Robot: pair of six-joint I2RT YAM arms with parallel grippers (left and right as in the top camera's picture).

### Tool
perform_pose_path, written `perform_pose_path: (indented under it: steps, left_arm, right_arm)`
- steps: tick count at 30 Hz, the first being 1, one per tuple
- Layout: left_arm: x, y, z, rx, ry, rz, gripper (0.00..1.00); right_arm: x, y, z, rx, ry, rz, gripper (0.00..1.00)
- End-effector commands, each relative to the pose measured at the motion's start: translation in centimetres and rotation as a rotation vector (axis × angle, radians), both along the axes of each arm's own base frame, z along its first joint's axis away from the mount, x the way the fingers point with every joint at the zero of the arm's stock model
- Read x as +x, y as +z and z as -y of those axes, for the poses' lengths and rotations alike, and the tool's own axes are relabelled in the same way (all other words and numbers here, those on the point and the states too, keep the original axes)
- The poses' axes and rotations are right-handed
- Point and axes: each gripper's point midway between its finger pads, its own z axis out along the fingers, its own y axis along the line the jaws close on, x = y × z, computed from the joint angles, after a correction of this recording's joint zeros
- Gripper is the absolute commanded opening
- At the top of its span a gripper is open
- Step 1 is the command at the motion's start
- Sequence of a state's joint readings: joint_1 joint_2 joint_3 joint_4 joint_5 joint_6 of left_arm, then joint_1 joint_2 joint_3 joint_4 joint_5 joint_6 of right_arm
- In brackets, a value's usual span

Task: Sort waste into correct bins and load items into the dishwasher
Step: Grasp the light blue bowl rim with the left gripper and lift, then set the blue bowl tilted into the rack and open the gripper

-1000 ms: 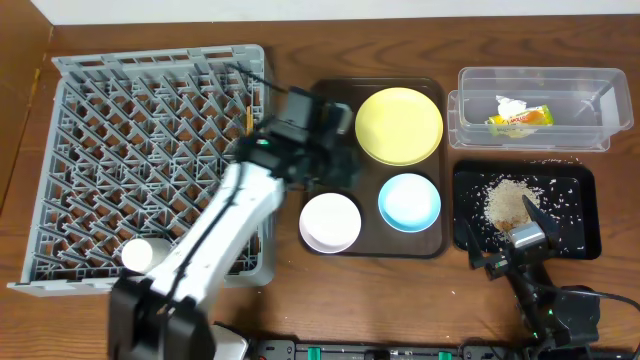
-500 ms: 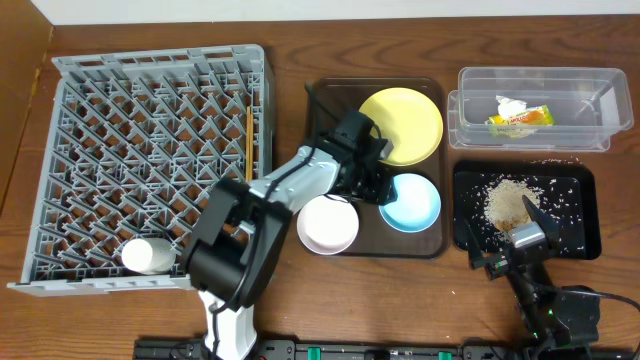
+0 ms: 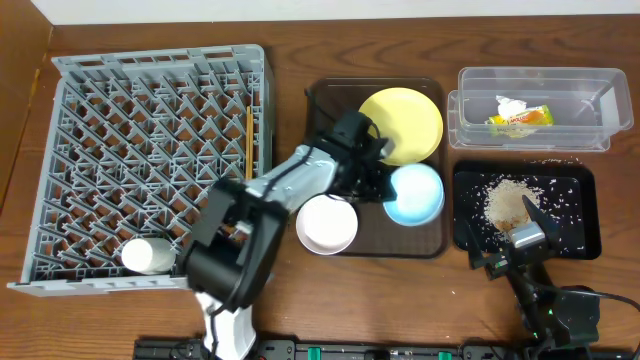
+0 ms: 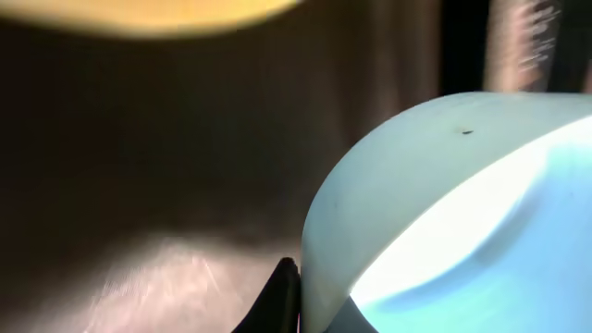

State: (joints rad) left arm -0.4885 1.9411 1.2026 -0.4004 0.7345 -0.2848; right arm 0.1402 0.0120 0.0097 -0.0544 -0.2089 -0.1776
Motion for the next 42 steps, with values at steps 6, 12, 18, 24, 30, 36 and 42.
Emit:
perform_pose_path:
  steps: [6, 12, 18, 24, 30, 36, 42]
  left_arm:
    - [4.5, 12.3, -8.9, 0.151, 0.282, 0.343, 0.07]
    - [2.2, 17.4, -25.3, 0.748, 0.717, 0.525, 0.07]
    - [-3.2, 20.8, -36.8, 1.196, 1.091, 0.532, 0.08]
    - [-3.3, 19.7, -39.6, 1.384, 1.18, 0.531, 0.08]
    - [-0.5, 17.0, -38.7, 1.647, 0.991, 0.551, 0.07]
    - [1.6, 15.8, -35.4, 1.799, 0.798, 0.67, 0.07]
    - [2.4, 14.9, -34.4, 1.914, 0.674, 0.712, 0.08]
  right_arm:
    - [0.1, 0.0, 0.3, -0.009, -0.009, 0.006, 0.99]
    - [0.1, 0.0, 0.3, -0.009, -0.009, 0.006, 0.99]
    - [0.1, 0.0, 0.3, -0.009, -0.009, 0.006, 0.99]
    - [0.1, 0.0, 0.3, -0.009, -0.009, 0.006, 0.99]
    - [0.1, 0.0, 0.3, -0.009, -0.009, 0.006, 0.99]
    - [0.1, -0.1, 0.3, -0.009, -0.009, 0.006, 0.99]
    - [0.1, -0.1, 0.3, -0.009, -0.009, 0.006, 0.99]
